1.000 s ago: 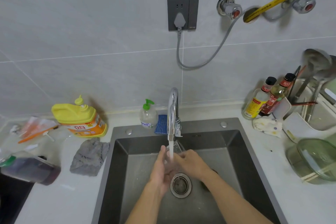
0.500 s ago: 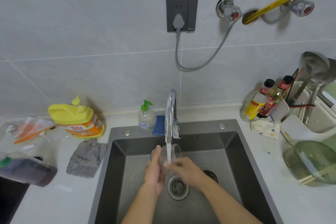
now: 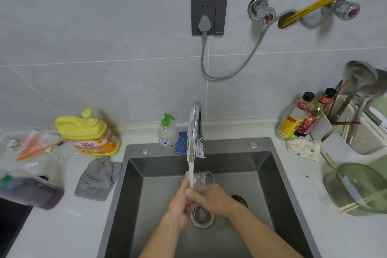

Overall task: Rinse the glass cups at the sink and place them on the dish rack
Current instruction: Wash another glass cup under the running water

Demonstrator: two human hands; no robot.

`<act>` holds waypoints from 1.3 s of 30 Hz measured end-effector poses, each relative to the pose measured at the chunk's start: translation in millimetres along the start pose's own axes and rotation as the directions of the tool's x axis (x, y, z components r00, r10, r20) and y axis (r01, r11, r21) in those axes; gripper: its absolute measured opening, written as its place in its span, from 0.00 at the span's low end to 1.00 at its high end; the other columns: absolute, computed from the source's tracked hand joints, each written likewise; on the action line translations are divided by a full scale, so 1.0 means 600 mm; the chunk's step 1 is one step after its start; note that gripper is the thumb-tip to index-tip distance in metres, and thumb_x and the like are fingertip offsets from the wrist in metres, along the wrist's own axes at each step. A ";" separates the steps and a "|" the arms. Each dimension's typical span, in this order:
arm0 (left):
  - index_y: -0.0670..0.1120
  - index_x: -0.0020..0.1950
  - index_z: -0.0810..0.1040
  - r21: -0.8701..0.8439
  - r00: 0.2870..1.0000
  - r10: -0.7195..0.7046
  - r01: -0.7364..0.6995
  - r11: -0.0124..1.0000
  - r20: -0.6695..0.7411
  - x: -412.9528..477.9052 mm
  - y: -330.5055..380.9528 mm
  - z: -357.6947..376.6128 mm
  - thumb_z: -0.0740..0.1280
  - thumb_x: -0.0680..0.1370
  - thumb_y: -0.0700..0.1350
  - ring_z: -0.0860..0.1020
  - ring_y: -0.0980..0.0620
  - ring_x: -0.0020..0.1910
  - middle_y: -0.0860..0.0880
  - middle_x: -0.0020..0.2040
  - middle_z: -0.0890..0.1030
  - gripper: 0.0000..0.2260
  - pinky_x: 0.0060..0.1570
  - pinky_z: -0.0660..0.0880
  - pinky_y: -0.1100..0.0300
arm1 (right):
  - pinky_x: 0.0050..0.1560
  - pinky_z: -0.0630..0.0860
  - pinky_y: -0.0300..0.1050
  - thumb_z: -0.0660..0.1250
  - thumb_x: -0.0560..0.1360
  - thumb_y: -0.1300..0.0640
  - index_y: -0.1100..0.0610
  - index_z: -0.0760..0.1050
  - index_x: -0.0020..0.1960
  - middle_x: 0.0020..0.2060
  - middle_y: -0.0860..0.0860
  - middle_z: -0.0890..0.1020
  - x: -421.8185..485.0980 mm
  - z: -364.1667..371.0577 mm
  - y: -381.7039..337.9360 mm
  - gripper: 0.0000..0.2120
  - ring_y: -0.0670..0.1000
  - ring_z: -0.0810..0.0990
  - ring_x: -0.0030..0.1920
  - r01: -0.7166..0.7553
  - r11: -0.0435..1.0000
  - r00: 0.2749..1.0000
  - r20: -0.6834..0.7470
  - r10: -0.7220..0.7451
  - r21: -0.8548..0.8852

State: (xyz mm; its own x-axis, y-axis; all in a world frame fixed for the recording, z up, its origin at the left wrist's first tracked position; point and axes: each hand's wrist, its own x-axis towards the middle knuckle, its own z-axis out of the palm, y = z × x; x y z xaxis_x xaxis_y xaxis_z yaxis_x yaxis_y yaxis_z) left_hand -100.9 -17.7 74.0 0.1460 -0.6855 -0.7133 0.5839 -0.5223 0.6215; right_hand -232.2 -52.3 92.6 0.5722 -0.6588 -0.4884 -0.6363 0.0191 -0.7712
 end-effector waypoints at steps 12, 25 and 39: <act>0.38 0.51 0.86 -0.120 1.000 -0.009 0.008 0.993 -0.007 -0.002 0.005 -0.012 0.67 0.81 0.58 0.87 0.45 0.33 0.37 0.43 0.88 0.22 0.32 0.84 0.56 | 0.58 0.80 0.49 0.65 0.76 0.30 0.45 0.84 0.52 0.46 0.49 0.87 0.003 0.013 0.015 0.21 0.51 0.85 0.49 0.056 0.997 0.998 -0.036 -0.054 0.048; 0.40 0.43 0.87 -0.080 0.999 -0.034 0.033 0.996 -0.009 -0.006 -0.003 -0.006 0.69 0.75 0.66 0.83 0.49 0.30 0.42 0.37 0.86 0.28 0.34 0.82 0.55 | 0.56 0.82 0.51 0.59 0.77 0.29 0.52 0.84 0.46 0.42 0.49 0.88 0.011 -0.002 -0.006 0.29 0.49 0.86 0.45 0.047 0.995 0.998 -0.047 -0.051 -0.087; 0.42 0.37 0.86 -0.148 0.999 -0.047 0.043 0.988 -0.022 -0.003 -0.001 -0.010 0.67 0.81 0.59 0.83 0.51 0.27 0.43 0.33 0.84 0.23 0.27 0.79 0.61 | 0.54 0.79 0.39 0.57 0.82 0.33 0.53 0.84 0.53 0.47 0.48 0.88 0.006 0.020 -0.028 0.27 0.46 0.85 0.48 0.108 0.992 0.988 -0.118 -0.099 0.070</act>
State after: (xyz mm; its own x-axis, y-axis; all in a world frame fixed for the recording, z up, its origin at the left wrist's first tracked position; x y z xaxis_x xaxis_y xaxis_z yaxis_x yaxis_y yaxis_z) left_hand -96.8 -13.1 73.3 0.1362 -0.6489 -0.7486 0.7012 -0.4706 0.5356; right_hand -213.1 -46.2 98.9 0.5672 -0.7418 -0.3579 -0.5332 0.0006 -0.8460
